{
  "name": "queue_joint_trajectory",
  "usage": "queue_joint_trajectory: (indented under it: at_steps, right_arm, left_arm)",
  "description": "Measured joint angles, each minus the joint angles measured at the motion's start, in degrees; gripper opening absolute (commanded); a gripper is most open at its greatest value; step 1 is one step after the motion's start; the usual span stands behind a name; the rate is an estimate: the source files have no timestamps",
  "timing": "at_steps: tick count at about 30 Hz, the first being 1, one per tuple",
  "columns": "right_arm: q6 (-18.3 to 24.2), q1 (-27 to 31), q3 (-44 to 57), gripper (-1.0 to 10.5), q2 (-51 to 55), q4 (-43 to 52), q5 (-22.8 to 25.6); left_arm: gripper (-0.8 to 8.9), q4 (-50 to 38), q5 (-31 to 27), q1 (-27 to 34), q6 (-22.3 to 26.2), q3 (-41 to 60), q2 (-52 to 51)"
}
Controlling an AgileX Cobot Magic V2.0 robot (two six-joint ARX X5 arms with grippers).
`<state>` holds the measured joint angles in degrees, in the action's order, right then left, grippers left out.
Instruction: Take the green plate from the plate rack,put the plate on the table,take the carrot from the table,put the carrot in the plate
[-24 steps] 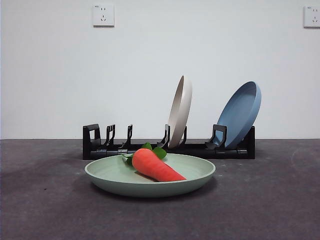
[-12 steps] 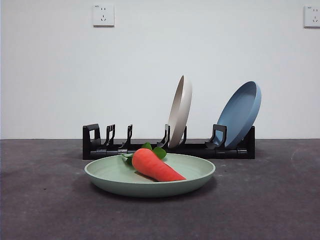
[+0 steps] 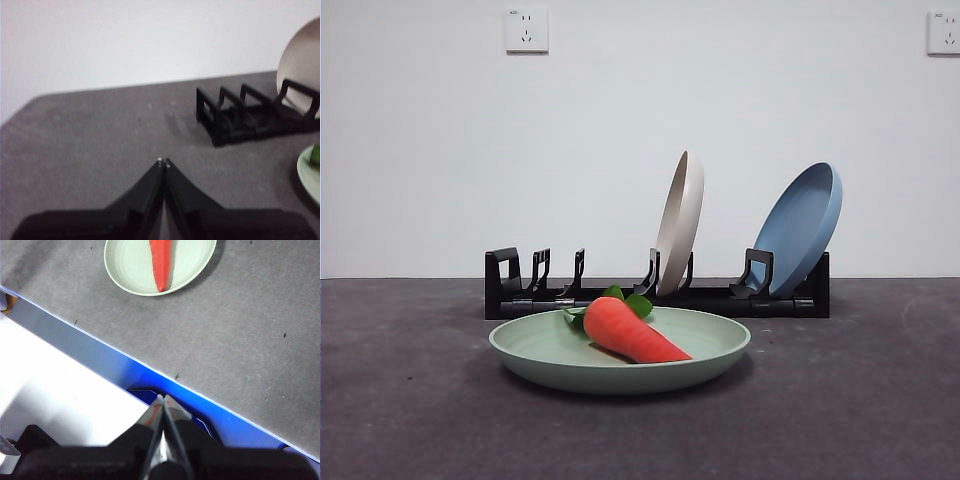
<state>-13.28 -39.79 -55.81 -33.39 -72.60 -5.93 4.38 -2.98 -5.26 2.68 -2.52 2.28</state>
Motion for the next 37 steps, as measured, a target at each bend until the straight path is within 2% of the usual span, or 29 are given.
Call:
queue_joint_trajectory:
  at_steps: [14,37]
  right_arm:
    - [0.0,0.0,0.0,0.0,0.0,0.0,0.0]
    - [0.0,0.0,0.0,0.0,0.0,0.0,0.0]
  left_arm:
    - [-0.03,6.1,0.2,0.3,-0.8,1.6,-2.0]
    - [-0.03,6.2,0.2,0.4,-0.8,1.6,-2.0]
